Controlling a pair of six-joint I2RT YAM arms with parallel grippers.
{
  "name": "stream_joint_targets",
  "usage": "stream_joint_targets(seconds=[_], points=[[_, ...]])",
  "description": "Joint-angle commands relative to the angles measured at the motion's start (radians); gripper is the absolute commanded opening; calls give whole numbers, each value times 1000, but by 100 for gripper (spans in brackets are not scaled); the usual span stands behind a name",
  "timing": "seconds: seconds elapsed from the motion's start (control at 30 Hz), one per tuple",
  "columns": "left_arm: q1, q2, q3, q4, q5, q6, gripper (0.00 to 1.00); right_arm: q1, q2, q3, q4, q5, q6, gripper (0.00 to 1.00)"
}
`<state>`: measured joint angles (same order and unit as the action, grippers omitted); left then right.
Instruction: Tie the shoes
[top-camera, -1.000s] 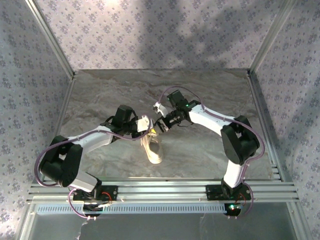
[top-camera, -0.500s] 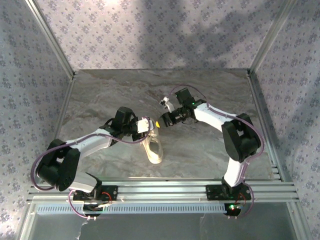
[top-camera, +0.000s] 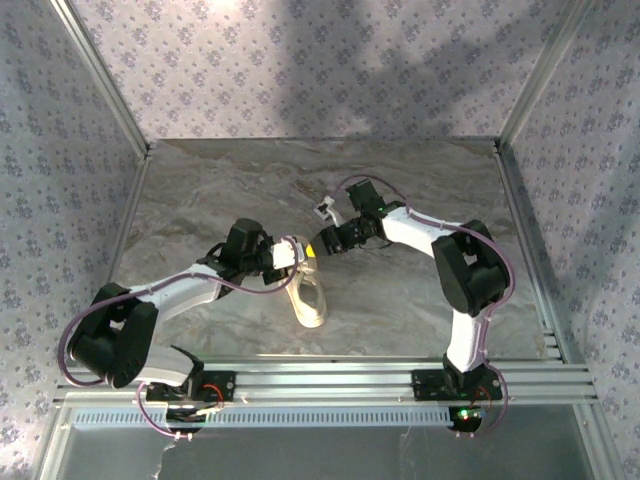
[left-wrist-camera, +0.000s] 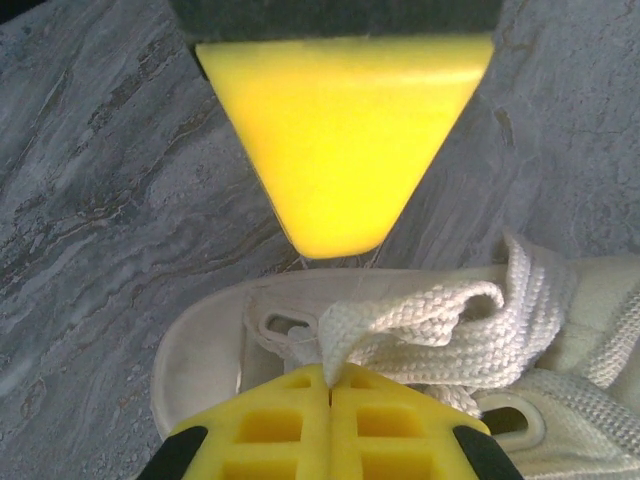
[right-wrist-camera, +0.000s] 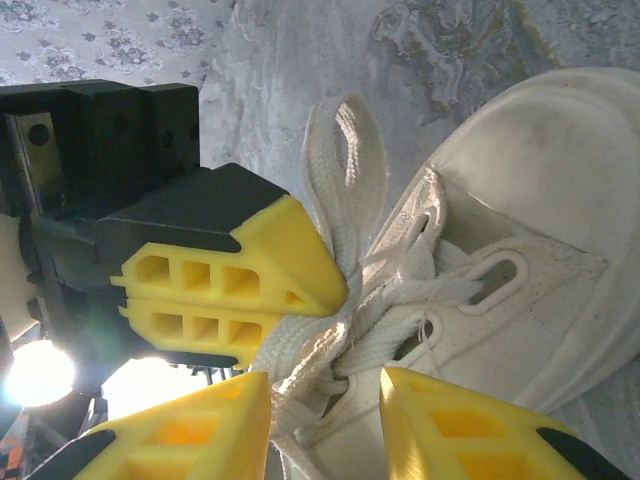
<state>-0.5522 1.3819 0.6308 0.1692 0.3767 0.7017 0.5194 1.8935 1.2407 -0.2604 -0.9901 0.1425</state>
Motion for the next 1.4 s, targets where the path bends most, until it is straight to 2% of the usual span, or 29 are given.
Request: stream_joint_targets(seconds=[0.0,0.7,0.93,1.23,1.3,1.37], points=[[-12,-30,-5,50,14,-16,0,6,37,25,-1,-55,-3,34],[-23,-38,1,51,5,-13,0,24,101,74,-61,-87,-51,35],[-24,-50,-6,48,-2,-12,0,24,110,71,-60,-80,-50,32],[-25,-50,-10,47,-2,-14,0,35,121,84,-66,-98,-63,36],[-27,-46,-8,45,-3,-14,0,35,120,86,-70,-98,-67,29],[-28,-45,-8,44,-5,-14,0,33,105,76,-57,-87,-63,13]])
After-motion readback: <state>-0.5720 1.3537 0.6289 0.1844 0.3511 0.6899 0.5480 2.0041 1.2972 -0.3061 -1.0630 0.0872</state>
